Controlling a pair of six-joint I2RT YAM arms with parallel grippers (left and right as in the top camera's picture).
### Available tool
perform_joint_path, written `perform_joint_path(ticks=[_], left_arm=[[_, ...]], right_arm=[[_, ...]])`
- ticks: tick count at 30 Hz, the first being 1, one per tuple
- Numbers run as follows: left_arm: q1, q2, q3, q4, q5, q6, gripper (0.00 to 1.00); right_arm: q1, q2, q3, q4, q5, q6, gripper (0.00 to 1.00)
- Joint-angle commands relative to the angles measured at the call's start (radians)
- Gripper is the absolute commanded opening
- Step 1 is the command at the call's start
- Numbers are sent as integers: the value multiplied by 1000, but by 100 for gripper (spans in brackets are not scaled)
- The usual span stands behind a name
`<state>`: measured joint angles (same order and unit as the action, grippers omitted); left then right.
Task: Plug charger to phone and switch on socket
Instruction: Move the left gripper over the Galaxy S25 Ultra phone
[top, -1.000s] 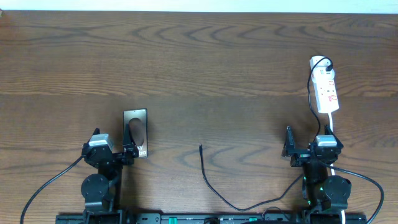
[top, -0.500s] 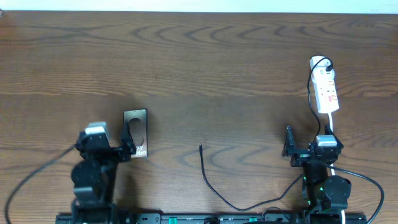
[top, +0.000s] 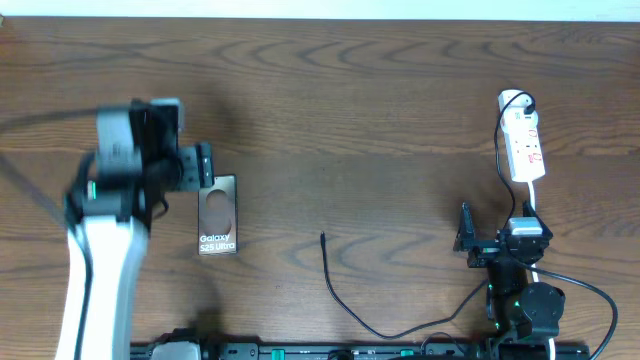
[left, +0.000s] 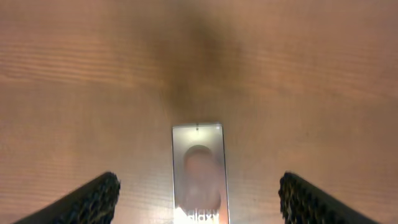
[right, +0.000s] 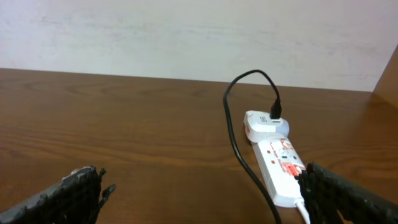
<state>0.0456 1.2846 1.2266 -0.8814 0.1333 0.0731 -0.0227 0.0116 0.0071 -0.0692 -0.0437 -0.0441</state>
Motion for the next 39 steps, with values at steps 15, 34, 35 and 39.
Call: perform_joint_path(ticks=[15,34,35,39], left_arm=[[4,420,179,-176,17,20,79],[3,421,19,-155,42,-25,100],[3,421,1,-140,60,-25,100],[3,421,-60,-75,103,-25,100]], right_arm=[[-3,-6,-2,-5,8,6,99],[-3,-6,-2,-5,8,6,99],[-3,-6,-2,-5,8,6,99],[-3,-6,-2,-5,8,6,99]])
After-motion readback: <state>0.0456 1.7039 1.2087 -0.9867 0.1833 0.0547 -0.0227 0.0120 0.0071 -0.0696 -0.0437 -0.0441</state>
